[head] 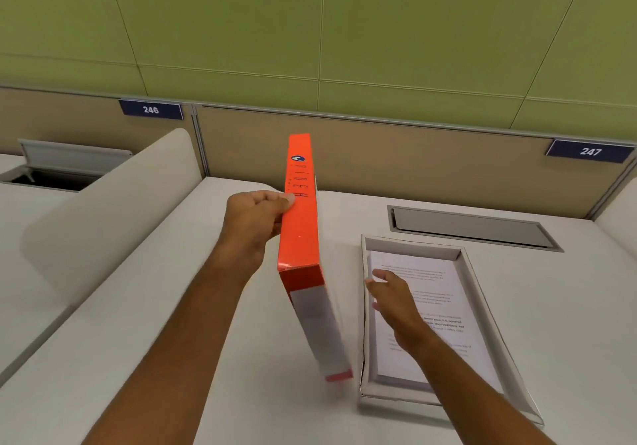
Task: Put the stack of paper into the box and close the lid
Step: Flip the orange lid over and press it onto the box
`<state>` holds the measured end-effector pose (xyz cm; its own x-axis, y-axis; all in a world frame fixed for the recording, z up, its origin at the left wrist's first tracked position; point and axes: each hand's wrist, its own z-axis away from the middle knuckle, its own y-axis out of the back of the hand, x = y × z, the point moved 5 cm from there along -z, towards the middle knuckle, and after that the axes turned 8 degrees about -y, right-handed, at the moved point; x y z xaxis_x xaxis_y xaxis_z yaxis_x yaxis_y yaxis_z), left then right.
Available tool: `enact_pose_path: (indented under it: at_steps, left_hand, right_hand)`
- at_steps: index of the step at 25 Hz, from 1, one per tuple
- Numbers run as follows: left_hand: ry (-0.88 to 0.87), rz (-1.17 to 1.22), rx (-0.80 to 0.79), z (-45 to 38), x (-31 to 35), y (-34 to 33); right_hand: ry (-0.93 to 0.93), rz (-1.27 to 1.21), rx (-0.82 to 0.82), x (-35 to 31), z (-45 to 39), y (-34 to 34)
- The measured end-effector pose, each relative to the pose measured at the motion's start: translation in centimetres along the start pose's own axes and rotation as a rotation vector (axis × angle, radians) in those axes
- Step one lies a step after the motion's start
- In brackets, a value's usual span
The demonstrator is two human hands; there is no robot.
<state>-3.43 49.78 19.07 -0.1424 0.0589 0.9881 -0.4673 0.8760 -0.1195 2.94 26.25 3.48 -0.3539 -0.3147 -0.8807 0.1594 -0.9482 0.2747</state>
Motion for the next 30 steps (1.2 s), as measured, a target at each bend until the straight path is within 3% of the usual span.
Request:
enact_pose_path:
  at_steps: [2, 5, 9, 14, 19, 22, 30]
  left_hand:
    - [0.142, 0.226, -0.053, 0.4, 0.3, 1.1]
    - [0.319, 0.337, -0.198, 1.0, -0.6, 1.9]
    - [0.374, 0.344, -0.241, 1.1, -4.0, 2.2]
    - [0.356, -0.002, -0.163, 0.0, -10.0, 0.9]
    - [0.436, -0.279, -0.259, 1.6, -14.9, -3.8]
    - [0.475, -0.297, -0.276, 2.6, -17.4, -6.6]
    - [0.535, -0.334, -0.251, 4.3, -20.4, -10.1]
  right_hand:
    - [-0.143, -0.148, -0.107, 1.1, -0.5, -0.2]
    - [-0.277, -0.459, -0.276, 2.7, -0.5, 0.2]
    - [-0.279, -0.659, -0.265, 3.7, -1.0, 3.6]
    - [-0.271, -0.56, -0.097, 5.5, -1.2, 10.3]
    - [-0.22, -0.398, 0.078, 6.2, -0.8, 16.2]
    - [-0.218, -0.317, 0.164, 7.0, -0.8, 19.4]
    - [-0.269, -0.161, 0.189, 9.7, -2.0, 22.0]
